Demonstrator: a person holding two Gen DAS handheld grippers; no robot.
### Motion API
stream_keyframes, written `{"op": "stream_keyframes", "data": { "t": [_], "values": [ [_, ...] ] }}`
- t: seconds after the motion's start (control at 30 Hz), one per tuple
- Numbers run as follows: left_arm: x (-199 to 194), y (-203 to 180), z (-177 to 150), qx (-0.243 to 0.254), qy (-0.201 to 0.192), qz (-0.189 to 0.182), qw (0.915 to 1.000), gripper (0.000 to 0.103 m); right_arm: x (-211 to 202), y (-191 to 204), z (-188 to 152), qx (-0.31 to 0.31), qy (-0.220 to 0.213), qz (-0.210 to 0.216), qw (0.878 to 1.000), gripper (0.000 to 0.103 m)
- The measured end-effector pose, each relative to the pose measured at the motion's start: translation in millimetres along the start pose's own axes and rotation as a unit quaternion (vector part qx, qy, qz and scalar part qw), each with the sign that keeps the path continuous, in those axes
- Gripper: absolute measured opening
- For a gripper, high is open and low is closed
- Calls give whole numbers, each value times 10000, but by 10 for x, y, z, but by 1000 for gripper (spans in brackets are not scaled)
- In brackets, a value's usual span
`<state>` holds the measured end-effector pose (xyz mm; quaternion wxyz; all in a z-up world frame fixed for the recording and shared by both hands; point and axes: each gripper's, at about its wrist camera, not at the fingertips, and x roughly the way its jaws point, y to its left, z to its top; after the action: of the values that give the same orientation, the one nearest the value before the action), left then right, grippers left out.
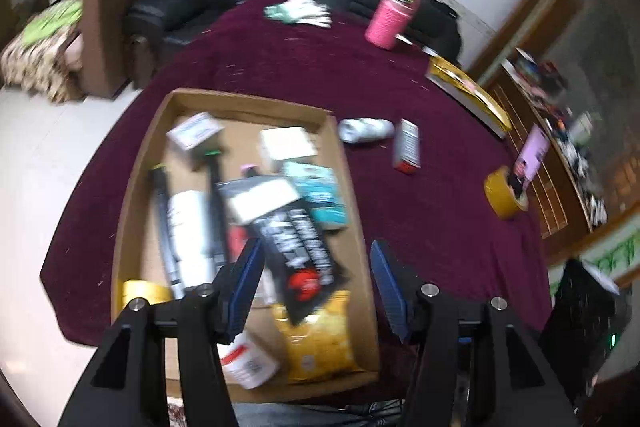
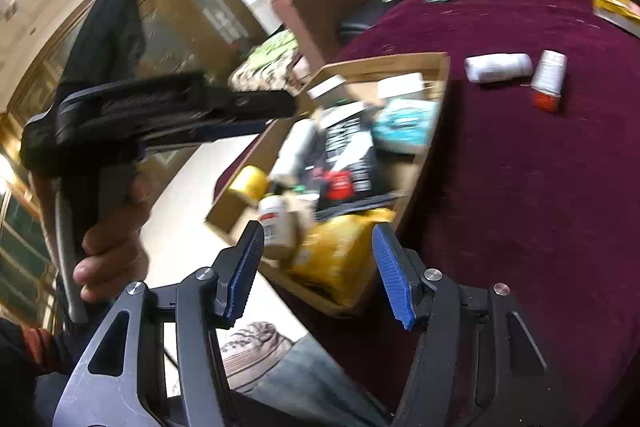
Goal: Organize objects
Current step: 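Open both tools to drop the pill bottles into the tray, then close the right tool on the white-and-grey medicine box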
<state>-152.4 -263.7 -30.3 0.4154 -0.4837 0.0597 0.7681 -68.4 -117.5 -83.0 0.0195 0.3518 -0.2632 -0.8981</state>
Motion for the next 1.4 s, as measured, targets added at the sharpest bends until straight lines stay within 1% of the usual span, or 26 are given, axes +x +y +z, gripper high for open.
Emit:
{"op": "stream_keyframes", "data": {
  "t": [0.07, 0.17, 0.27, 0.43, 0.5, 0.53, 0.63, 0.7, 0.77, 0.83, 0.9, 0.97, 1.0, 1.03, 1.1, 1.13, 1.17, 1.2, 1.23, 1.27, 1.3, 1.33, 1.4],
  "values": [
    [55, -166, 11, 154, 50, 3, 9999, 56, -142, -199, -26, 274, -155, -254, 9992, 57],
    [132, -358, 44, 378, 120, -39, 9992, 56, -222, -491, 17, 684, -266, -340, 9967, 57],
    [222, -492, 108, 554, 159, 13, 9983, 56, -296, -689, 88, 855, -340, -621, 9938, 57],
    [394, -633, 265, 715, 225, 33, 9972, 56, -346, -1013, 304, 1233, -380, -849, 9880, 57],
    [463, -655, 325, 724, 263, 5, 9970, 56, -282, -1103, 425, 1238, -387, -1045, 9860, 57],
    [514, -659, 359, 724, 307, 1, 9969, 56, -233, -1184, 506, 1345, -324, -1205, 9830, 57],
    [615, -648, 446, 718, 346, 44, 9968, 56, -119, -1341, 680, 1461, -274, -1305, 9803, 57],
    [659, -631, 492, 700, 369, -3, 9969, 56, -19, -1440, 822, 1440, -221, -1537, 9773, 57],
    [712, -605, 545, 718, 390, 74, 9966, 56, 83, -1541, 984, 1399, -152, -1638, 9764, 57],
    [755, -571, 604, 694, 397, 66, 9968, 56, 177, -1617, 1115, 1388, -58, -1830, 9732, 57],
    [800, -538, 665, 627, 415, 131, 9971, 56, 284, -1679, 1260, 1372, -13, -1877, 9726, 57],
    [829, -517, 721, 591, 417, 105, 9973, 56, 400, -1769, 1383, 1376, 42, -2151, 9668, 57],
    [845, -514, 736, 579, 433, 118, 9973, 56, 464, -1838, 1437, 1445, 64, -2200, 9647, 57],
    [870, -508, 750, 552, 458, 142, 9973, 56, 532, -1902, 1477, 1514, 114, -2200, 9636, 57],
    [914, -520, 745, 563, 530, 146, 9969, 56, 664, -2004, 1522, 1525, 184, -2496, 9561, 57],
    [937, -539, 745, 592, 580, 159, 9964, 56, 721, -2050, 1518, 1526, 232, -2578, 9538, 57],
    [944, -561, 750, 627, 582, 167, 9962, 56, 755, -2093, 1488, 1606, 291, -2552, 9530, 57],
    [949, -584, 752, 681, 578, 185, 9958, 56, 740, -2062, 1484, 1517, 212, -2629, 9526, 57],
    [960, -611, 759, 743, 582, 208, 9953, 56, 744, -2031, 1482, 1371, 242, -2797, 9499, 52],
    [976, -639, 772, 799, 582, 235, 9948, 56, 745, -2017, 1471, 1313, 285, -2769, 9515, 47],
    [993, -655, 786, 820, 599, 265, 9945, 56, 737, -2029, 1455, 1358, 357, -2673, 9533, 37],
    [1021, -679, 809, 847, 632, 284, 9940, 56, 687, -2037, 1417, 1381, 346, -2673, 9530, 31],
    [1060, -728, 852, 943, 650, 306, 9929, 56, 610, -2060, 1368, 1418, 374, -2639, 9533, 27]
  ]
}}
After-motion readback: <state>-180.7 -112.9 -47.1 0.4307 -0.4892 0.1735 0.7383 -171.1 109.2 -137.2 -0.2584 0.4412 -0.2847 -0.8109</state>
